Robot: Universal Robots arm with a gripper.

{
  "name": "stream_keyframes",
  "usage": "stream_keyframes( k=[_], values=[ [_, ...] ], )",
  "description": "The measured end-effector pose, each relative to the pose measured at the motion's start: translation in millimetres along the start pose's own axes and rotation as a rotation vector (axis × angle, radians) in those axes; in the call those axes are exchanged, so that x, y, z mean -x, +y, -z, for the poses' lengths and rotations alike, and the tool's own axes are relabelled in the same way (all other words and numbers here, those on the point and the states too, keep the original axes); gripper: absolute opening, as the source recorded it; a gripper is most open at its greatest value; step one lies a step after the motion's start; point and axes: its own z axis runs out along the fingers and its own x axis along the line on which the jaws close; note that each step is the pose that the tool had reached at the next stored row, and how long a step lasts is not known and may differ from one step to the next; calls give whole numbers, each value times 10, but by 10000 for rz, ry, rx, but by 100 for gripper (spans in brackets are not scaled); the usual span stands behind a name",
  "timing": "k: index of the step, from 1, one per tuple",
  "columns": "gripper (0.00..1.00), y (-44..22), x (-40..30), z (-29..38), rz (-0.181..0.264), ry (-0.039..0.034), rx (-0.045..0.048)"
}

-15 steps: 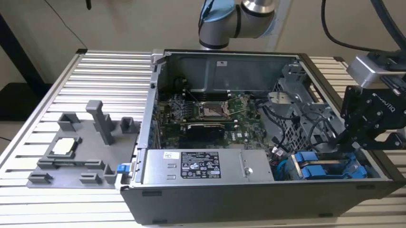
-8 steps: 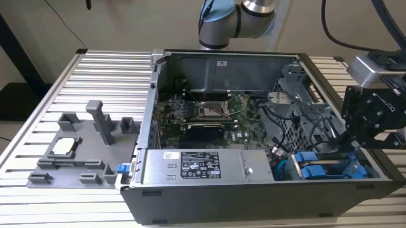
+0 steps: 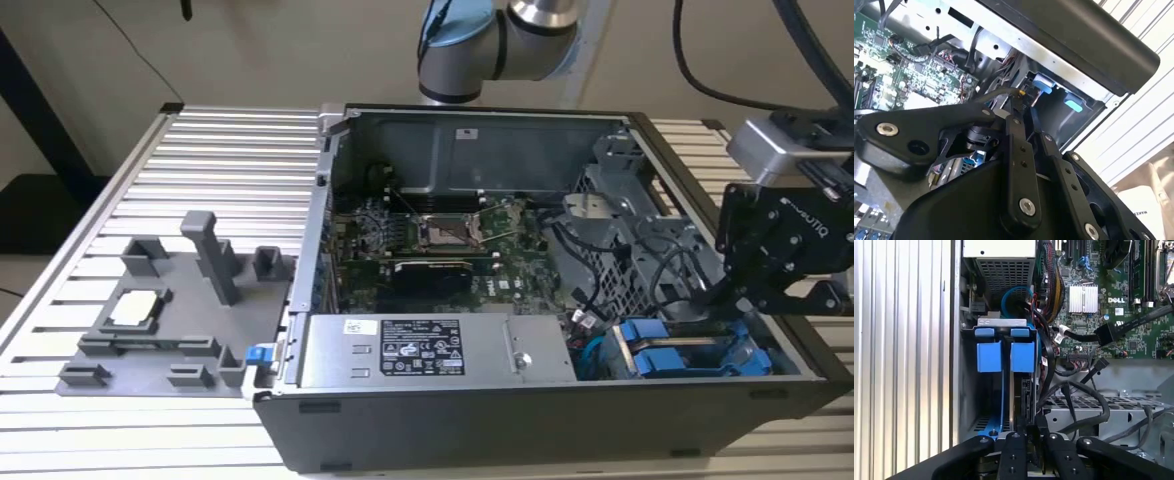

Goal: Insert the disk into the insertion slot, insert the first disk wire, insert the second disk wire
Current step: 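Insert the first disk wire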

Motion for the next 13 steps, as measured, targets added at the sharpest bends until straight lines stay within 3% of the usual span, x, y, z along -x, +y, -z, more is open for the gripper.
stream_keyframes(
  k=[4,7,10,13],
  values=[
    [19,39,1,-65,63,30,57],
    [19,37,2,-113,445,62,54],
    [19,40,3,-65,485,57,69],
    [19,39,7,-73,487,48,49]
  ],
)
